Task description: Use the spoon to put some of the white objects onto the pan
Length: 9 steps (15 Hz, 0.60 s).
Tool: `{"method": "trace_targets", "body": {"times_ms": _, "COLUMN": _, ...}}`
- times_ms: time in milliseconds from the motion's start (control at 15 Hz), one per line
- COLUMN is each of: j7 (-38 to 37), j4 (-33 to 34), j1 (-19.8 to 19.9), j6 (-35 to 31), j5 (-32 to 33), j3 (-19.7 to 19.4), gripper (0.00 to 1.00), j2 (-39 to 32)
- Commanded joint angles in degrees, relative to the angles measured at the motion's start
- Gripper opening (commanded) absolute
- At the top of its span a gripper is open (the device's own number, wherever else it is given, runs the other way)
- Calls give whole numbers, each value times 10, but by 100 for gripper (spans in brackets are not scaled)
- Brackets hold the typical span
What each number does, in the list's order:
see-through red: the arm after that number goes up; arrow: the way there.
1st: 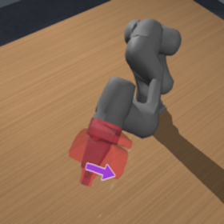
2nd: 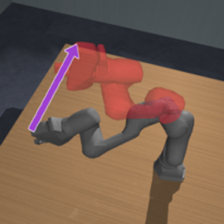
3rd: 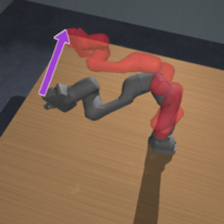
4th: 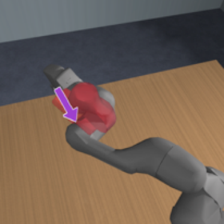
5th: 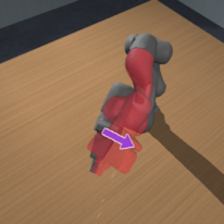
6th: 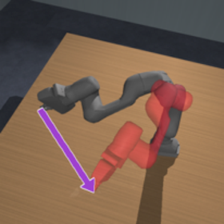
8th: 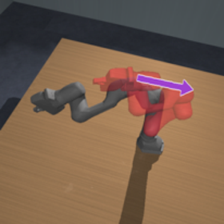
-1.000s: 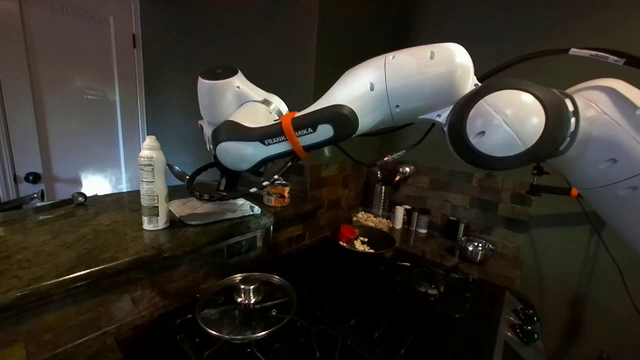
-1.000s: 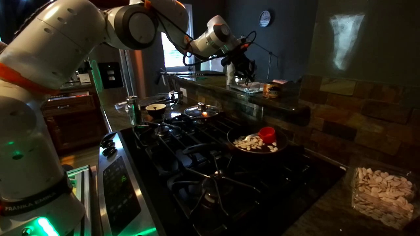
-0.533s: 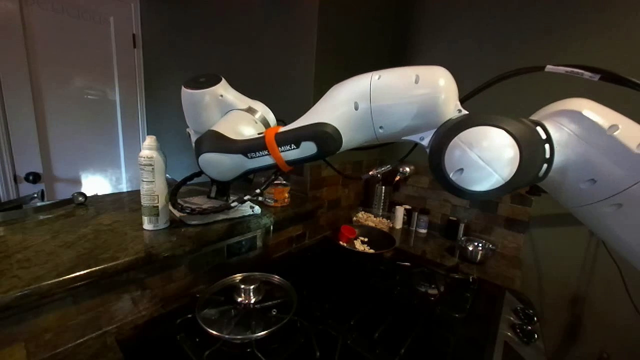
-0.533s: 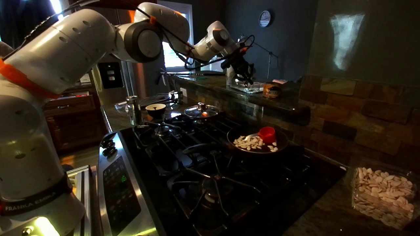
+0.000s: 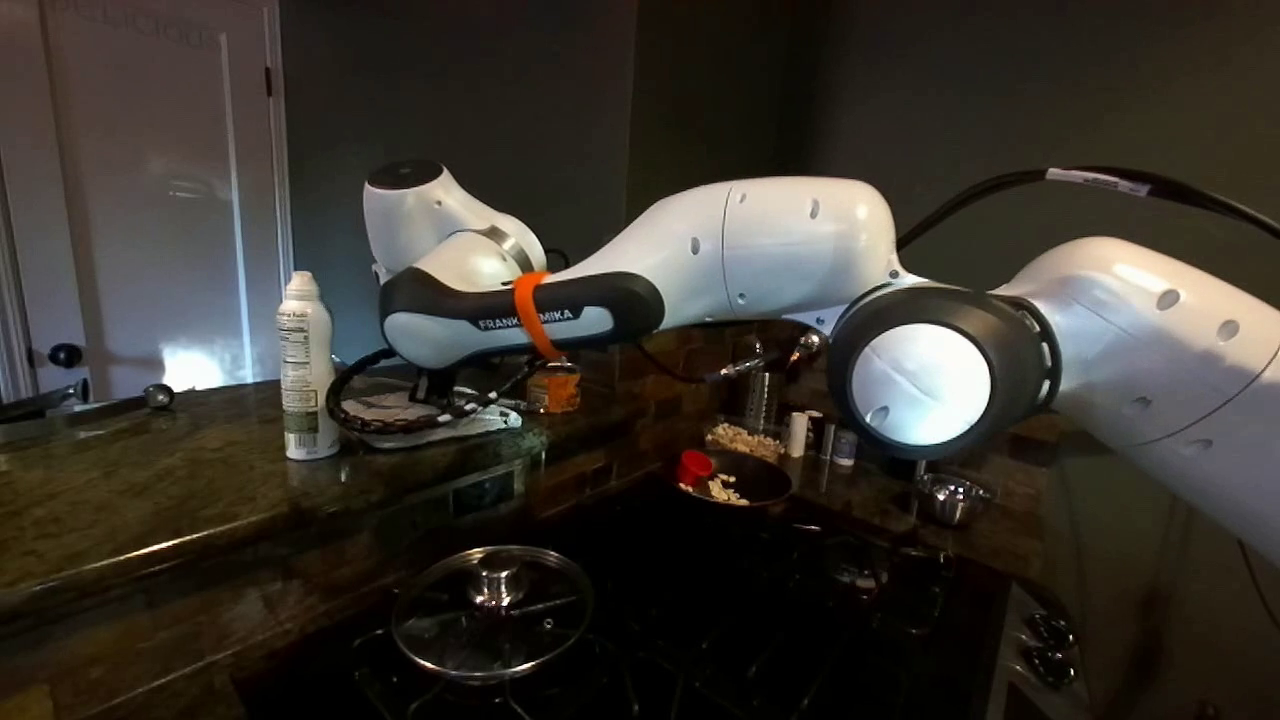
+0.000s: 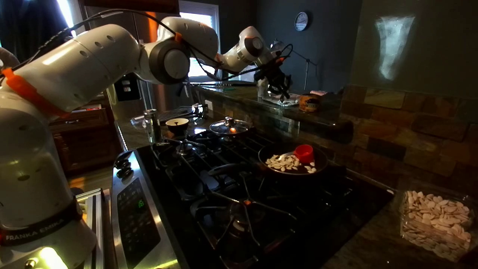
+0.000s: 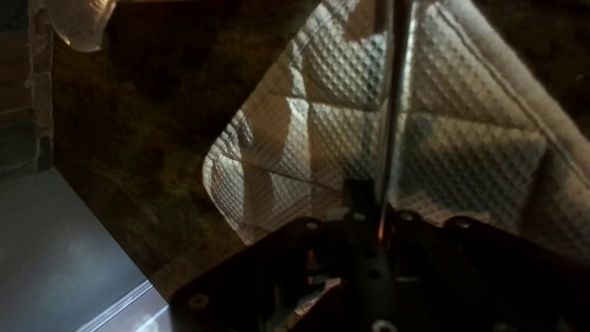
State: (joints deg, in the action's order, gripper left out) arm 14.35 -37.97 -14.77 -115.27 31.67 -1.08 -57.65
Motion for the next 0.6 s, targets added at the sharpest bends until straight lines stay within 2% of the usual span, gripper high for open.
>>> {"method": "trace_targets", "body": {"times_ms": 0, "j7": 21, "j4": 67, "j1": -5, "j6": 33, "j5": -16, "j3": 2, "gripper": 30, "j2": -36}}
{"method": "trace_targets", "body": {"times_ms": 133, "j7": 25, "j4": 72, "j1": -5, "j6": 28, "j5": -17, "j3": 6, "gripper": 42, "j2": -36}}
{"method": "trace_targets", "body": {"times_ms": 533, "j7": 13, "j4": 77, "j1": -13, "j6": 2, "j5": -1, "j3": 0, "gripper": 88, "j2": -10}}
